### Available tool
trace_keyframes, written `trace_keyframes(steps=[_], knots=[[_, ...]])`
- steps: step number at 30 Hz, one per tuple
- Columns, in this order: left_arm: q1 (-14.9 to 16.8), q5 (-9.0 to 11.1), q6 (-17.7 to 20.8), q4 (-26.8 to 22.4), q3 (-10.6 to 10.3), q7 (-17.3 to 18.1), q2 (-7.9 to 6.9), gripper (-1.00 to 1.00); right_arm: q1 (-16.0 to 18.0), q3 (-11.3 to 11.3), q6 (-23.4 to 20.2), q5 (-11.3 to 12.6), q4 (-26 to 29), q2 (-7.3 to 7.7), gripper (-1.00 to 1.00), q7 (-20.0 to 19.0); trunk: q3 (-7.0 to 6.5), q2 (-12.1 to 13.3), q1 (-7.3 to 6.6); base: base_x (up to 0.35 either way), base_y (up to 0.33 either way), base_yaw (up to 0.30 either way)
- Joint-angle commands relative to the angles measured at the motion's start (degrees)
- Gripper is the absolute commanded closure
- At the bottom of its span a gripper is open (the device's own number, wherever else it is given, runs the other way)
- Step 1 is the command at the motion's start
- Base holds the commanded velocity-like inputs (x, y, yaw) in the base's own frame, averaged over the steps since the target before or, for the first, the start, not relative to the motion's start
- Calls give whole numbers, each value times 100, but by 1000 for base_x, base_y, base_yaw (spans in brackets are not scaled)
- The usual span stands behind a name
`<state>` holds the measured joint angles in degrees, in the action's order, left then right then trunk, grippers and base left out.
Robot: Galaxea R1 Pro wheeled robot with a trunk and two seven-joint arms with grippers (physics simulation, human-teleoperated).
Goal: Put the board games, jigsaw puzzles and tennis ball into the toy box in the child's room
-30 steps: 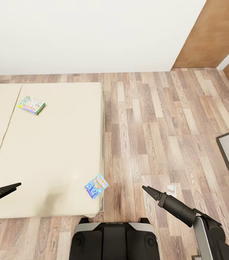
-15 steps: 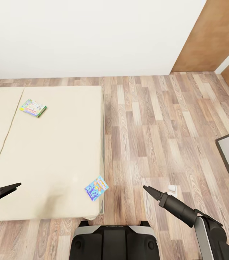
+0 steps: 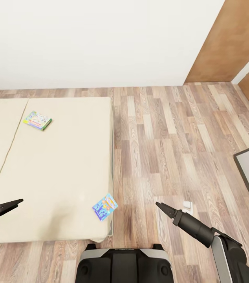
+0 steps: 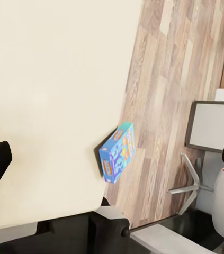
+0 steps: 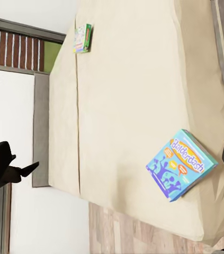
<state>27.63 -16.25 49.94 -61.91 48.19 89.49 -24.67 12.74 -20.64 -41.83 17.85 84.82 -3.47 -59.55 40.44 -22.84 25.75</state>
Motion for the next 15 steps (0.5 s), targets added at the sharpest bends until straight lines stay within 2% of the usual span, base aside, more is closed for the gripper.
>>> trace_keyframes(steps=[1,15], knots=[[6,-61,60,-5,10,51,1,-100,3,-10,-35,14,3,-5,-100,-12,-4,-8,4,0,0,0],[6,-62,54,-5,14,51,4,-100,3,-43,-40,23,13,-5,-100,-12,-136,-8,4,0,0,0]])
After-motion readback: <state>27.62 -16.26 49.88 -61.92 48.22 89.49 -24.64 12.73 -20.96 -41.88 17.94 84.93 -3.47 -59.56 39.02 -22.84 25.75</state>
